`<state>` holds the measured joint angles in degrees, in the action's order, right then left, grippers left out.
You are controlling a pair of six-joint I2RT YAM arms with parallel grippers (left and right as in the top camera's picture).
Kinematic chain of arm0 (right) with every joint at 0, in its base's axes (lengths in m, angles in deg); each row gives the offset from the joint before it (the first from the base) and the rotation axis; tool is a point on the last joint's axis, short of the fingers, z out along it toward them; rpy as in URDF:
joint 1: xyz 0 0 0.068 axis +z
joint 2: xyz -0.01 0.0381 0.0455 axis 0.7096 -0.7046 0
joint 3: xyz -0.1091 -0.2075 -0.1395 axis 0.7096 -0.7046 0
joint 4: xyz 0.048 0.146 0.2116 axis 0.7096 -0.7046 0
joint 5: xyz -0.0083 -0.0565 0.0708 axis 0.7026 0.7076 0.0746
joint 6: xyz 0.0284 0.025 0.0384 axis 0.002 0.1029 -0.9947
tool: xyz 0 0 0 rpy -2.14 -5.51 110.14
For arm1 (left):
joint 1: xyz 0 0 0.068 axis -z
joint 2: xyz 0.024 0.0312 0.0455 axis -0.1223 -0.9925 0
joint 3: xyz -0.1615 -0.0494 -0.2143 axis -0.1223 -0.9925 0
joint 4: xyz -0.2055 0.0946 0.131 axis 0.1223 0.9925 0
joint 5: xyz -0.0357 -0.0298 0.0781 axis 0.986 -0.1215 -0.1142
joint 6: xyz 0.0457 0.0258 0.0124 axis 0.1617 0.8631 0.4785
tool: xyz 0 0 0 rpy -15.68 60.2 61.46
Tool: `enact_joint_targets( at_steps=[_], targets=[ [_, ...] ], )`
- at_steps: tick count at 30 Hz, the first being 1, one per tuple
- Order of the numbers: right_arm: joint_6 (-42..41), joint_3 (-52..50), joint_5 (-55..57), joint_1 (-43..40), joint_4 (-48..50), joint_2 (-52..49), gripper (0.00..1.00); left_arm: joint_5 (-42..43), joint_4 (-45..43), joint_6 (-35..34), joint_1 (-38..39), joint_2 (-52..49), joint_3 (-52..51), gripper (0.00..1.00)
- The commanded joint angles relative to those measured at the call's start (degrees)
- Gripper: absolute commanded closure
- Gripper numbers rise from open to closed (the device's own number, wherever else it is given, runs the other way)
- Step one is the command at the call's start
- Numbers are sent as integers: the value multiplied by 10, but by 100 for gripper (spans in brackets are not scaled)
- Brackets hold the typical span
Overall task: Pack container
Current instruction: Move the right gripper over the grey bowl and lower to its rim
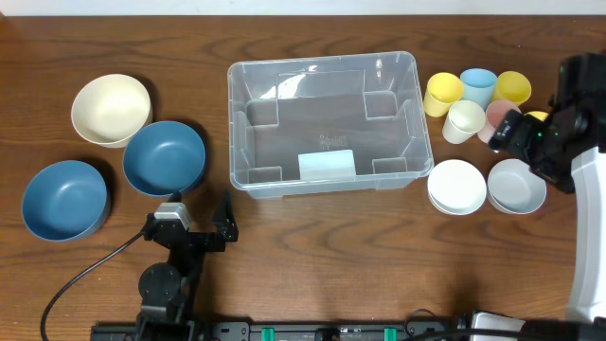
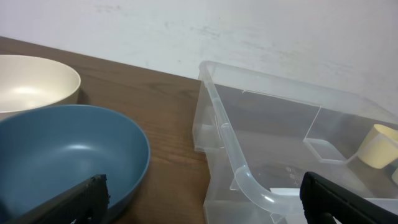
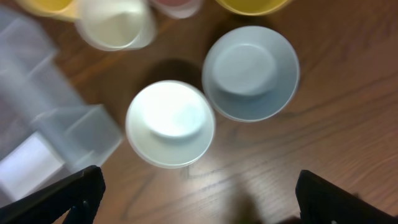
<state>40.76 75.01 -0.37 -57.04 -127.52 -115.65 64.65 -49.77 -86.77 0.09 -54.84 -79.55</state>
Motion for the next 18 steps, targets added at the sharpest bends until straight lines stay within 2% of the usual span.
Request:
enact_joint_targets(
  at_steps=[1,11,18],
  targets=[
    [-26,-48,-8,-52,25,2,1,-2,21,12,-3,3,-9,2],
    [-27,-192,-22,-197,96,2,1,-2,21,12,-3,3,-9,2],
    [-27,-277,-64,-254,168,2,14,-2,21,12,-3,3,-9,2]
  ],
)
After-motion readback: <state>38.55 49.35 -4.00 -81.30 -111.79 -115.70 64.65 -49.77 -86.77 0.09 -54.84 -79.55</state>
